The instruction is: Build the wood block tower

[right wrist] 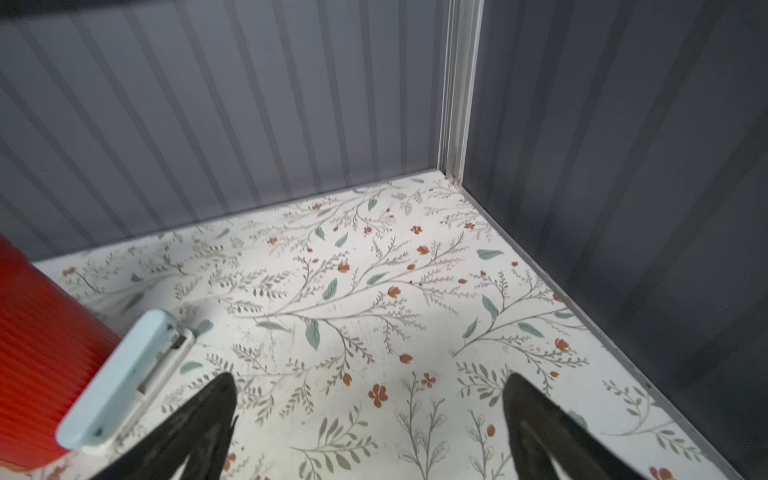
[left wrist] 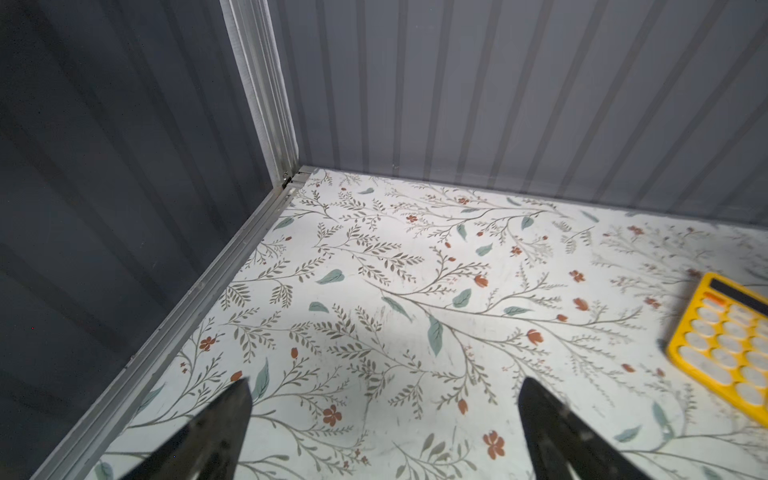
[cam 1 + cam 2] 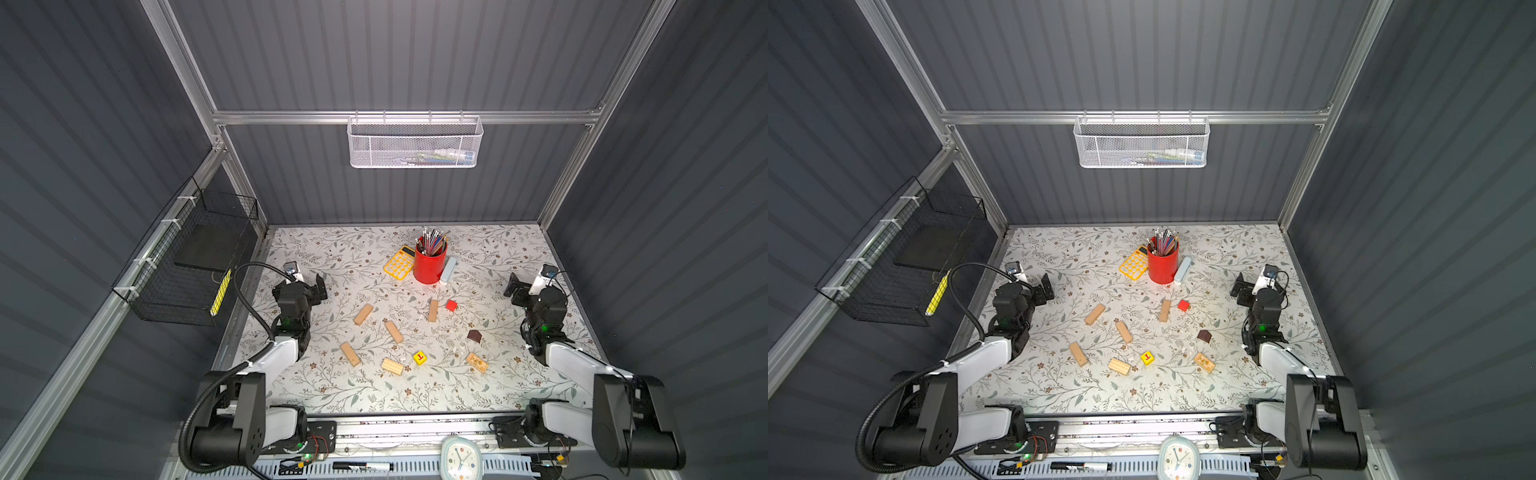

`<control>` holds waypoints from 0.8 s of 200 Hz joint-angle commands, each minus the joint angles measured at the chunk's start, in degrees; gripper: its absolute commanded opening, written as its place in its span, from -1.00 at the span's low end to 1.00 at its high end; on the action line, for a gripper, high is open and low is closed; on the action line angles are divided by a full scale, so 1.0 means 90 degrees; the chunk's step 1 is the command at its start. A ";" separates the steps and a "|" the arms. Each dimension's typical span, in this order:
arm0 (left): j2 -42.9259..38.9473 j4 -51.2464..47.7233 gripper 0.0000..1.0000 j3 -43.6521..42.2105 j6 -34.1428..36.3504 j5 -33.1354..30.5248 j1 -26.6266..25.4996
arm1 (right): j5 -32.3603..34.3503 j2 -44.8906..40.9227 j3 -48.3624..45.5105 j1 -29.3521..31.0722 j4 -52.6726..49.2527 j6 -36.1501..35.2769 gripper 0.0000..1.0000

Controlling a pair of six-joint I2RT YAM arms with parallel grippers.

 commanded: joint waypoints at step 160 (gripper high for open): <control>-0.0149 -0.4947 0.99 0.1592 -0.2455 0.1617 -0.1424 | -0.1598 -0.0527 0.2236 0.1744 -0.6335 0.2328 0.98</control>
